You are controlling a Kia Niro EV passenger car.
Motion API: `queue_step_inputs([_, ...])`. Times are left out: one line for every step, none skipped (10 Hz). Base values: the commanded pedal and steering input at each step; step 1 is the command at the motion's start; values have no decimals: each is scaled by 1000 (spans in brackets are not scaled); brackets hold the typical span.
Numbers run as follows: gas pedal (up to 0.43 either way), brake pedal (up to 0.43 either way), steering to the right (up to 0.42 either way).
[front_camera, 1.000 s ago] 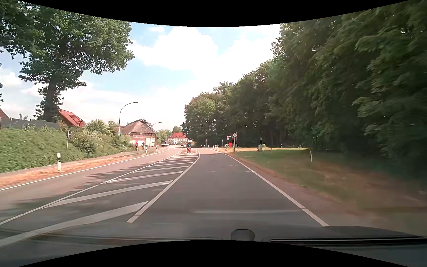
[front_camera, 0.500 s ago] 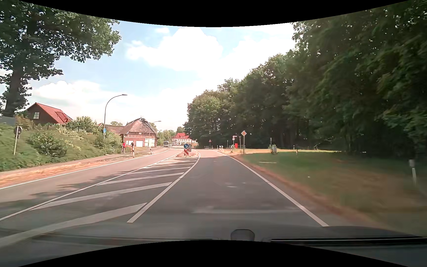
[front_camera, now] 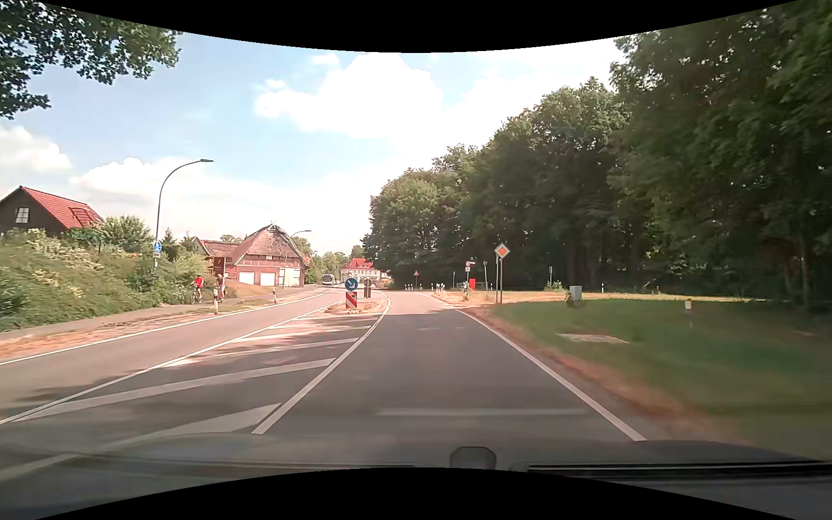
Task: Follow the waypoints while adhering to traffic rules and regulations
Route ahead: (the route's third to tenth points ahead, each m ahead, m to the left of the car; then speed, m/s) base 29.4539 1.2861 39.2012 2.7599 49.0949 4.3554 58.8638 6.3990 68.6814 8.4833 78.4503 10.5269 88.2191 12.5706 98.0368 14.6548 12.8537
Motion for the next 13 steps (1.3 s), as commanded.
queue_step_inputs([189, 0, -12])
queue_step_inputs([189, 0, -14])
queue_step_inputs([177, 0, -14])
queue_step_inputs([177, 0, -15])
queue_step_inputs([169, 0, -16])
queue_step_inputs([169, 0, -19])
queue_step_inputs([169, 0, -19])
queue_step_inputs([169, 0, -19])
queue_step_inputs([169, 0, -18])
queue_step_inputs([169, 0, -16])
queue_step_inputs([169, 0, -14])
queue_step_inputs([169, 0, -14])
queue_step_inputs([169, 0, -14])
